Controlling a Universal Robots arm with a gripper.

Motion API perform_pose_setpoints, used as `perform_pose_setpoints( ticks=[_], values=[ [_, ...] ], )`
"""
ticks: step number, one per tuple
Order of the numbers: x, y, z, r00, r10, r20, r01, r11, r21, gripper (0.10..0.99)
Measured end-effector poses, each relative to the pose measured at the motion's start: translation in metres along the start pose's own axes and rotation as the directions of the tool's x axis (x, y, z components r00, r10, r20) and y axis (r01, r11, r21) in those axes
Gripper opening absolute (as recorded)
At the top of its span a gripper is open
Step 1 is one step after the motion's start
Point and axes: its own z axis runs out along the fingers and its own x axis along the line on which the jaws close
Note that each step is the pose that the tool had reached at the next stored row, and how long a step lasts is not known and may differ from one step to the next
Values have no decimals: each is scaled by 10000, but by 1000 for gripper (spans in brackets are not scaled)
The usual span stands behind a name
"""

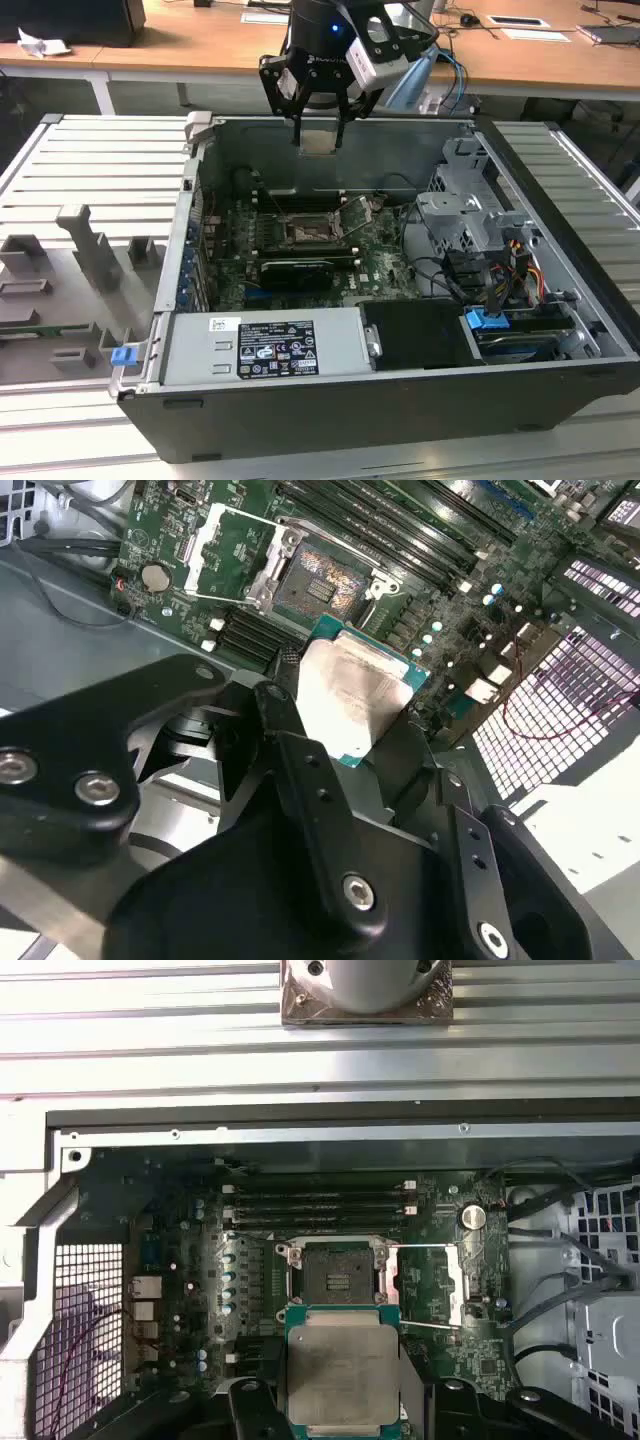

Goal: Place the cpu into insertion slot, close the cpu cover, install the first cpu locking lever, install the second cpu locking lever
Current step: 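Place the cpu into insertion slot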

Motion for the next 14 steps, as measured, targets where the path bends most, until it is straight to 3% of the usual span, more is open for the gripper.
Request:
perform_pose_setpoints(
  ticks=[14],
  values=[
    [0,0,0,9991,429,38,-429,9991,-9,537]
  ],
)
